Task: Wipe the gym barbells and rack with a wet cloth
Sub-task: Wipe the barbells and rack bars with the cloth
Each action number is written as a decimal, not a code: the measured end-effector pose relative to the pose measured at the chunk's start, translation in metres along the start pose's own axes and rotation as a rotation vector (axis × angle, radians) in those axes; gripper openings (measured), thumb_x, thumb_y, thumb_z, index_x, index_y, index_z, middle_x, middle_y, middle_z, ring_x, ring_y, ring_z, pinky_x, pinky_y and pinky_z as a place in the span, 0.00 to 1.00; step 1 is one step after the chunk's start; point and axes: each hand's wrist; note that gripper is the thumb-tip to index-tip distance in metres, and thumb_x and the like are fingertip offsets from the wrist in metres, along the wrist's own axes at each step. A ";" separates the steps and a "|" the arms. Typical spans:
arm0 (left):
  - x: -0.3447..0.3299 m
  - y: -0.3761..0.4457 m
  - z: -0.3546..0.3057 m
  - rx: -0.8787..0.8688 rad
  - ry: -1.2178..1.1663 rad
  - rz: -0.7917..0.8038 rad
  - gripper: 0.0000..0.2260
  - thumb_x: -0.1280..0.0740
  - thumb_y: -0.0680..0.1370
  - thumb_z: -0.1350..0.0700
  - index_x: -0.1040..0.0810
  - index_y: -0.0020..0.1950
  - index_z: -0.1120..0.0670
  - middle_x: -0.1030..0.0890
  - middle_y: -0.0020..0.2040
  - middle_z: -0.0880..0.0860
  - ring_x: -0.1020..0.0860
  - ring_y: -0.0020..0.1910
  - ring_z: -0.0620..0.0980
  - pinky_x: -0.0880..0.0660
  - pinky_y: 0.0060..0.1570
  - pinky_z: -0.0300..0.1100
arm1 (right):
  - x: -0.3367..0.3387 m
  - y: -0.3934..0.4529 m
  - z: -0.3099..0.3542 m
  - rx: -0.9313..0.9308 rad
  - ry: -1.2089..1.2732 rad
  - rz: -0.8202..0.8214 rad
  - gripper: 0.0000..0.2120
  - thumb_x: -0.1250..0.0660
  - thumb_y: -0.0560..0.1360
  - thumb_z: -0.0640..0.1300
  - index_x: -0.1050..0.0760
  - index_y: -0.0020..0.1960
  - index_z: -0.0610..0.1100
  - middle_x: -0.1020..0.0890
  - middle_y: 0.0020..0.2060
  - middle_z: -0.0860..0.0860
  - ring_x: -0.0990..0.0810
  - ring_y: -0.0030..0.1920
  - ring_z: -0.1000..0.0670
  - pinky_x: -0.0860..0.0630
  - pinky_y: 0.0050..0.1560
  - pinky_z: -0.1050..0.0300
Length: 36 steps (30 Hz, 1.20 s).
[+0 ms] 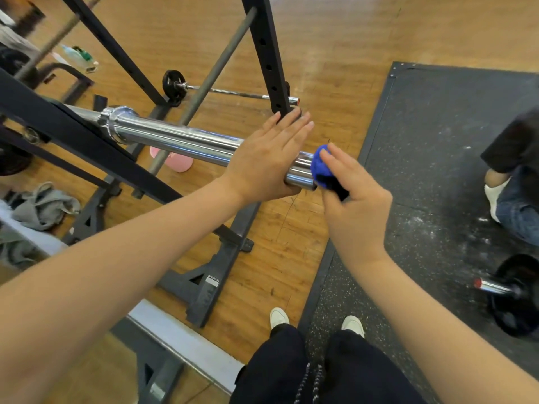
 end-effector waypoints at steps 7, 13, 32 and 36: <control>0.004 0.001 -0.001 -0.003 -0.017 0.006 0.40 0.23 0.64 0.44 0.31 0.67 0.67 0.28 0.67 0.63 0.31 0.68 0.60 0.38 0.69 0.52 | 0.013 0.007 0.003 0.081 -0.081 0.056 0.22 0.33 0.65 0.23 0.21 0.57 0.36 0.21 0.56 0.47 0.22 0.57 0.49 0.29 0.63 0.62; 0.003 0.000 -0.003 -0.009 -0.056 -0.023 0.30 0.33 0.73 0.47 0.29 0.67 0.66 0.27 0.66 0.63 0.30 0.68 0.61 0.39 0.69 0.52 | 0.000 -0.006 0.006 0.255 -0.158 0.131 0.18 0.33 0.65 0.25 0.18 0.53 0.37 0.20 0.53 0.49 0.24 0.59 0.49 0.31 0.65 0.58; 0.030 -0.022 -0.004 -0.056 -0.732 -0.028 0.34 0.30 0.70 0.56 0.37 0.73 0.64 0.26 0.66 0.59 0.28 0.63 0.53 0.33 0.60 0.40 | -0.027 -0.006 0.058 -0.066 -0.215 0.140 0.42 0.35 0.65 0.25 0.45 0.74 0.46 0.31 0.66 0.50 0.33 0.65 0.55 0.40 0.63 0.75; 0.028 -0.028 0.008 0.007 -0.660 -0.205 0.22 0.39 0.73 0.59 0.28 0.66 0.64 0.23 0.62 0.60 0.24 0.61 0.57 0.26 0.60 0.49 | -0.002 0.003 0.058 -0.088 -0.221 0.347 0.39 0.34 0.71 0.36 0.50 0.74 0.53 0.40 0.72 0.55 0.42 0.70 0.65 0.46 0.65 0.77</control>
Point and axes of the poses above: each hand's wrist, its own y-axis towards the middle knuckle, its own x-axis out of the back of the hand, z = x × y
